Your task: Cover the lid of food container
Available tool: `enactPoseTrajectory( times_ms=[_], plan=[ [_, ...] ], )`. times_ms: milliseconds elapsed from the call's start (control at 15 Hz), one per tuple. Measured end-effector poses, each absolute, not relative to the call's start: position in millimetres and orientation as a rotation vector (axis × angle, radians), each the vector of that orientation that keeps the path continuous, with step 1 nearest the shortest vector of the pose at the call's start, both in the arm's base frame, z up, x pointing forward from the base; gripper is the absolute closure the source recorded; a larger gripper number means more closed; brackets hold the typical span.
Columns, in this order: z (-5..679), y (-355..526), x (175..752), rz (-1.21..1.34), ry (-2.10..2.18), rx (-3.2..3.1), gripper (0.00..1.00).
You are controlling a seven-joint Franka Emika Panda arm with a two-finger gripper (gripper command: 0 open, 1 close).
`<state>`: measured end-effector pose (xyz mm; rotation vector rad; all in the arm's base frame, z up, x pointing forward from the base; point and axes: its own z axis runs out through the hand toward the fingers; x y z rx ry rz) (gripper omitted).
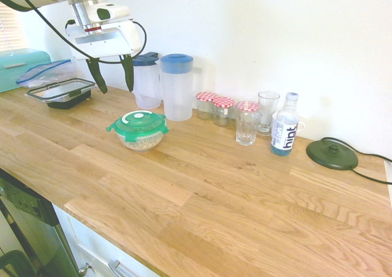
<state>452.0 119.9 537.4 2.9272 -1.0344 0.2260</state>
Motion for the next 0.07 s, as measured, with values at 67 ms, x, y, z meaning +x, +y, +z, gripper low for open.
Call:
enactPoseTrajectory(
  times_ms=[67],
  plan=[
    [539.4,94.2,441.8,0.237,-1.077,2.971,0.00]
  ],
)
